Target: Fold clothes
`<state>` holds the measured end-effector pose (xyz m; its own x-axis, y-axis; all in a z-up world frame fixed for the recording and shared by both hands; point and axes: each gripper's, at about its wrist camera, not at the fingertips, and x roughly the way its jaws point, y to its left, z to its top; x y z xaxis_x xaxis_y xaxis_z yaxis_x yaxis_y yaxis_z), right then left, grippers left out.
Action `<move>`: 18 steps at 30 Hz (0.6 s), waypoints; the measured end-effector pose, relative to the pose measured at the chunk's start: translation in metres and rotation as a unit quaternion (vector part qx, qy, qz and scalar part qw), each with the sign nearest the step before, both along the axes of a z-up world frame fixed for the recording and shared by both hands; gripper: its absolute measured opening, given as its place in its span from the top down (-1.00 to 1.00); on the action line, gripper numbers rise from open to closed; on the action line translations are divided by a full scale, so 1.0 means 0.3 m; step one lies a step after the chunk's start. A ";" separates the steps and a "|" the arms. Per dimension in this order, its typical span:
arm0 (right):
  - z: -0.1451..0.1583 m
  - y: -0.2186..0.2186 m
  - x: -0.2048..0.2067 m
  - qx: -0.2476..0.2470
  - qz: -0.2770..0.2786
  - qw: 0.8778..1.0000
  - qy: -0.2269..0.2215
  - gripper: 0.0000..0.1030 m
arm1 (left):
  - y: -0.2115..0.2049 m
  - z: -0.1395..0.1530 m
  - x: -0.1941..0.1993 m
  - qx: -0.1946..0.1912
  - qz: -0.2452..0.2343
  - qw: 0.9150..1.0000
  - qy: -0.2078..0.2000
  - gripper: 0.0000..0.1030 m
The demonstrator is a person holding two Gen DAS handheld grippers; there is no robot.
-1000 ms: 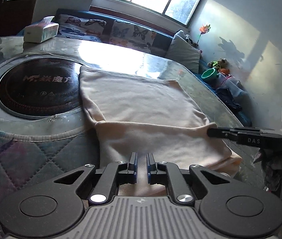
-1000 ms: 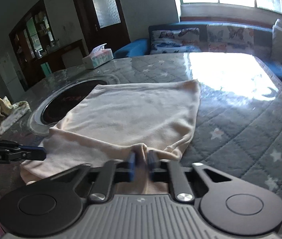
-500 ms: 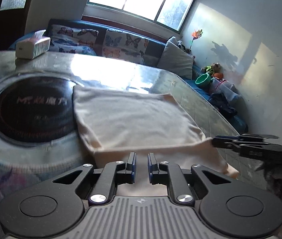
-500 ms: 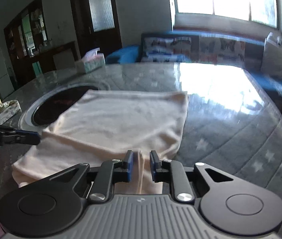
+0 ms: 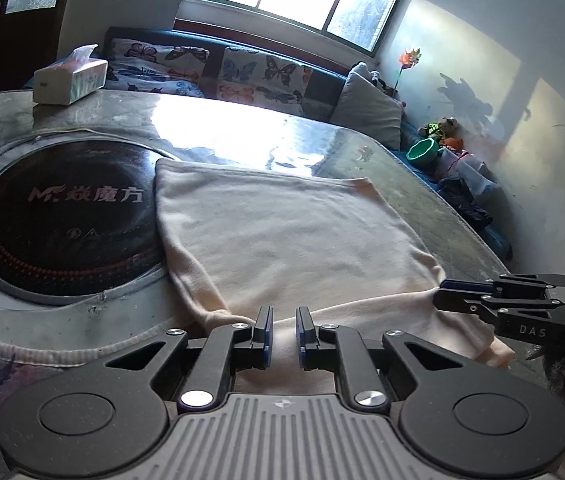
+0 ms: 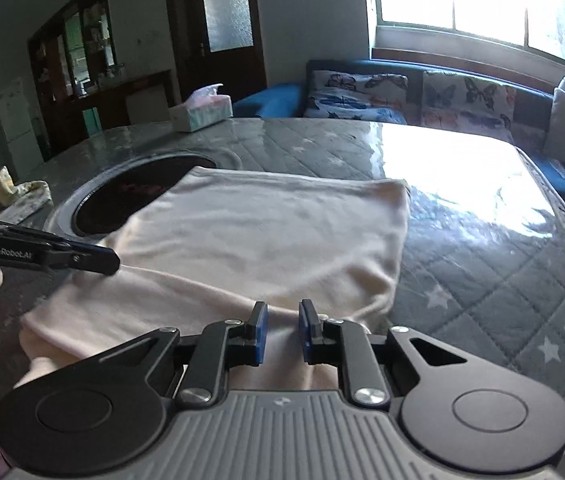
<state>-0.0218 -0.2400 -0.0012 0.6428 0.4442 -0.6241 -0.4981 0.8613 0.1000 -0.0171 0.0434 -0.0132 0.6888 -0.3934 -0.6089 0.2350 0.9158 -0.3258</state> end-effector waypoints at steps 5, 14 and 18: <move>0.037 0.002 -0.064 -0.020 0.031 0.999 -0.018 0.69 | -0.025 0.038 -0.040 0.008 -0.020 1.000 -0.017 0.74; -0.001 0.048 -0.175 -0.080 0.101 0.992 -0.012 0.68 | -0.130 0.037 -0.142 0.027 -0.091 0.995 -0.026 0.73; 0.009 0.049 -0.206 -0.081 0.101 0.991 -0.023 0.68 | -0.154 0.013 -0.163 0.038 -0.105 0.993 -0.021 0.72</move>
